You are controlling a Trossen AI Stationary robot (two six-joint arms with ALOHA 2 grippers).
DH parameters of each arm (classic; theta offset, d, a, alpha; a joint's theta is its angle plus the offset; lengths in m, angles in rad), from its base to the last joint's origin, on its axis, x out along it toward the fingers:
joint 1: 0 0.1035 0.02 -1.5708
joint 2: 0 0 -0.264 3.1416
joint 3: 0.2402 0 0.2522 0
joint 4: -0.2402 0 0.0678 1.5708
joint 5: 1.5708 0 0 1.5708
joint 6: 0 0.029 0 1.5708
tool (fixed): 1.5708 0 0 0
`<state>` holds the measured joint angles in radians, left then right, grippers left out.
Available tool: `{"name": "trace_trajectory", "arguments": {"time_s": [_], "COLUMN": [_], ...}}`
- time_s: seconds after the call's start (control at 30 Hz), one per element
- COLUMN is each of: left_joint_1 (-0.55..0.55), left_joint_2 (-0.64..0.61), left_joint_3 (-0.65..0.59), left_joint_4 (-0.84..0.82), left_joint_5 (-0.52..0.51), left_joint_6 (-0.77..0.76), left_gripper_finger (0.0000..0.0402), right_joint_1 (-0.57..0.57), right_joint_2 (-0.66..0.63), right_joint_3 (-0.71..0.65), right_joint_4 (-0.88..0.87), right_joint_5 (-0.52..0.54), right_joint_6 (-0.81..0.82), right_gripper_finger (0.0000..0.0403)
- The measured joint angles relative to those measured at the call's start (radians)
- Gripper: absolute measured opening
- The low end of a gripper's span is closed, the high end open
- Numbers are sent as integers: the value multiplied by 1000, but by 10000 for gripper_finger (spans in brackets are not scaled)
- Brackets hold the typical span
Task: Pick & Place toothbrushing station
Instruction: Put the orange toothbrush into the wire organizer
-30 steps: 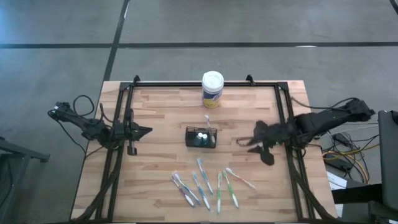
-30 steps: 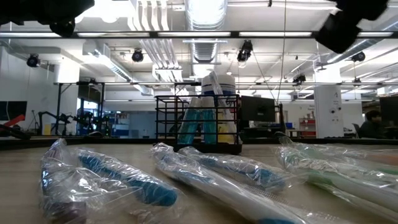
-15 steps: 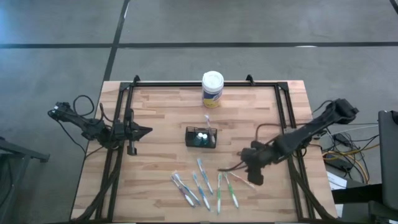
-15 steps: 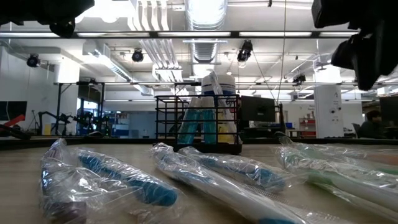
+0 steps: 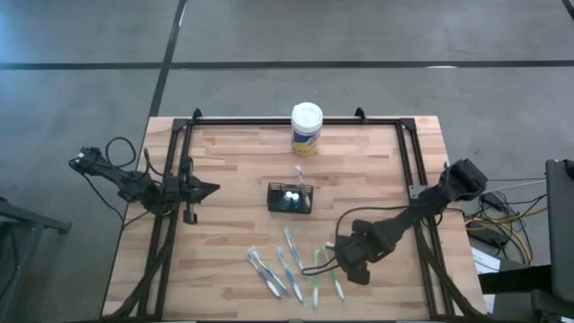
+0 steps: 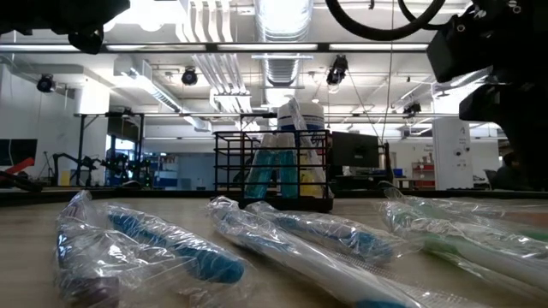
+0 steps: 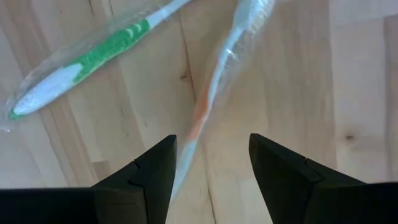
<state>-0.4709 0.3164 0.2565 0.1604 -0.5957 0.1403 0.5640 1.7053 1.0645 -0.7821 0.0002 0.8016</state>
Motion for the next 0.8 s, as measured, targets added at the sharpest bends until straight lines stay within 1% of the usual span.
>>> {"name": "trace_trajectory", "arguments": {"time_s": [0.17, 0.37, 0.53, 0.7, 0.8], "left_joint_1": [0, 0, 0, 0, 0], "left_joint_2": [0, 0, 0, 0, 0], "left_joint_3": [0, 0, 0, 0, 0], "left_joint_4": [0, -1, -1, -1, -1], "left_joint_5": [0, 0, 0, 0, 0], "left_joint_6": [0, 0, -2, -2, -3], "left_gripper_finger": [5, 5, 5, 5, 5], "right_joint_1": [2, 2, 2, 1, 1], "right_joint_2": [7, 11, 10, 17, 20], "right_joint_3": [-23, -89, -129, -142, -142], "right_joint_4": [54, 161, 174, 195, 187], "right_joint_5": [0, 0, 3, 6, 21], "right_joint_6": [-5, 3, 22, 22, 30], "right_gripper_finger": [199, 199, 199, 198, 186]}}
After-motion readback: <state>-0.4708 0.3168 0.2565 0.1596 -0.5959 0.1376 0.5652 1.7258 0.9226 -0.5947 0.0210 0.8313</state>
